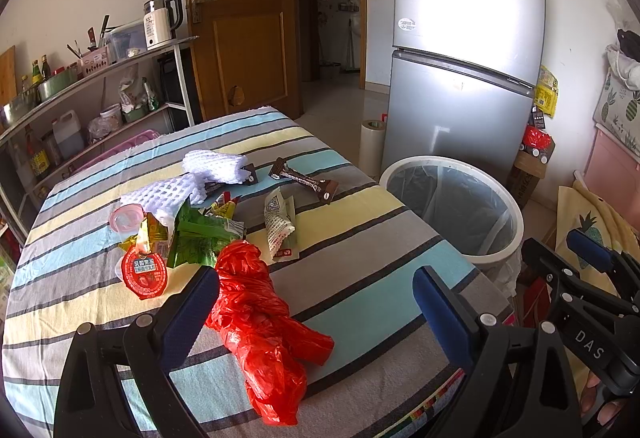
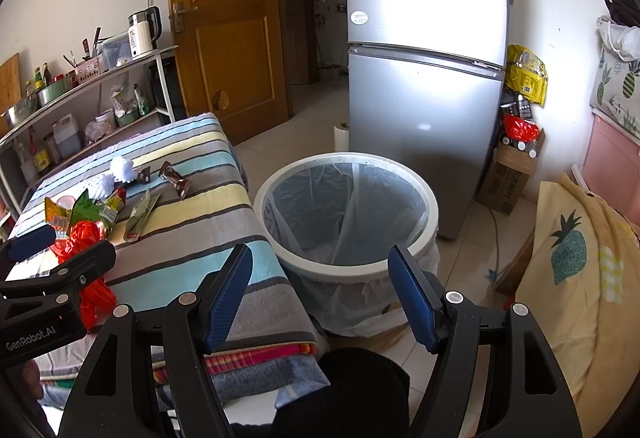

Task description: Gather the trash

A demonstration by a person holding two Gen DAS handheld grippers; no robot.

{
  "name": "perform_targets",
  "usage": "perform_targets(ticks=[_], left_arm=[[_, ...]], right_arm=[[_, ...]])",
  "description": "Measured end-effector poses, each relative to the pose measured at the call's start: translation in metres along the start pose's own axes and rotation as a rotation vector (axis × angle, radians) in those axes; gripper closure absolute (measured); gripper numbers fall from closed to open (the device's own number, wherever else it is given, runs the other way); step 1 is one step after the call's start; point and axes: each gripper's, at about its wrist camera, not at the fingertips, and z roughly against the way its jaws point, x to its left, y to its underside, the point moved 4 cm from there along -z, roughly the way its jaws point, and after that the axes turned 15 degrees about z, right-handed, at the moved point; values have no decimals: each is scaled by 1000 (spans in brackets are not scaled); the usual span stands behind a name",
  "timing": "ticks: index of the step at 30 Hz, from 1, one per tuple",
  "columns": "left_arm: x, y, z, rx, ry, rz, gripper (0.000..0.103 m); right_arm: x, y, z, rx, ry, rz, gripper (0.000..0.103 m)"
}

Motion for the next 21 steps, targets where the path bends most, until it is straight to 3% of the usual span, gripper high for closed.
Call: perform_targets(ticks=[21], left_arm=[[0,0,0,-2,2,-2,5]], right_arm=[[-1,-1,0,-1,0,0,32]])
